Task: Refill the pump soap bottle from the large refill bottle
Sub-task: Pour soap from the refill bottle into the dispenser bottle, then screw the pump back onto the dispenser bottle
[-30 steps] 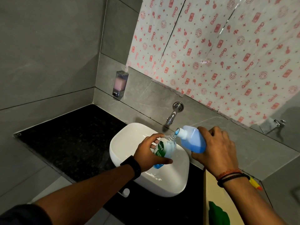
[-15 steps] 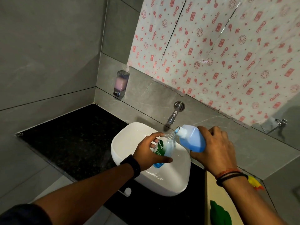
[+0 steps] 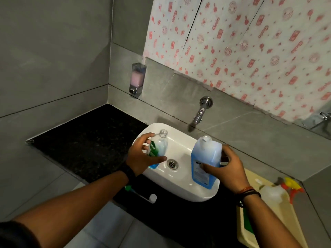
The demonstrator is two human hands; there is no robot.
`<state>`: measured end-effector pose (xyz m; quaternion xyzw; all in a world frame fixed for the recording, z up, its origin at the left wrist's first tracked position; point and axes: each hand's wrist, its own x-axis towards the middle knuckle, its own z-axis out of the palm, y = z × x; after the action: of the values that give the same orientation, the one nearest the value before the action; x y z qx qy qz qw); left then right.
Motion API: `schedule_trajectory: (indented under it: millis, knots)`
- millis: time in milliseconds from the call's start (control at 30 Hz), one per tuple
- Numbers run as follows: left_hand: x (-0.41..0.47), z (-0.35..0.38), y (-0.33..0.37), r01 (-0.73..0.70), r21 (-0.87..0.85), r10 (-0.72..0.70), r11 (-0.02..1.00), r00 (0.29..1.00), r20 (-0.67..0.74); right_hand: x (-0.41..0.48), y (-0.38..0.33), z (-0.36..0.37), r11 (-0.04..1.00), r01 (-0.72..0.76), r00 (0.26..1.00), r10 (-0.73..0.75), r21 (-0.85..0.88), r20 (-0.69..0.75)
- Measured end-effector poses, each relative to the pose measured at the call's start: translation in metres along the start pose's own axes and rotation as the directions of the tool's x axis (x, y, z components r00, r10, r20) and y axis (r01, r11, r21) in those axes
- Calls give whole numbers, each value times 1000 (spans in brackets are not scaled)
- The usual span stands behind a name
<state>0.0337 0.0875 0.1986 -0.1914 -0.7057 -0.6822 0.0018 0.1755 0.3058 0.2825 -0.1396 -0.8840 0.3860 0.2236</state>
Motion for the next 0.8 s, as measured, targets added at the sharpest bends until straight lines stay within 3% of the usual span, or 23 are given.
schedule_trajectory:
  millis: [233, 567, 800]
  knots:
    - [-3, -63, -70, 91, 241, -68, 966, 993, -100, -34, 54, 55, 994, -101, 986, 94, 47, 137]
    - [-4, -101, -156, 289, 333, -223, 898, 949, -223, -78, 132, 110, 932, -317, 929, 268, 177, 255]
    - [-1, -109, -192, 344, 338, -260, 876, 927, -270, -90, 161, 123, 906, -349, 926, 293, 242, 238]
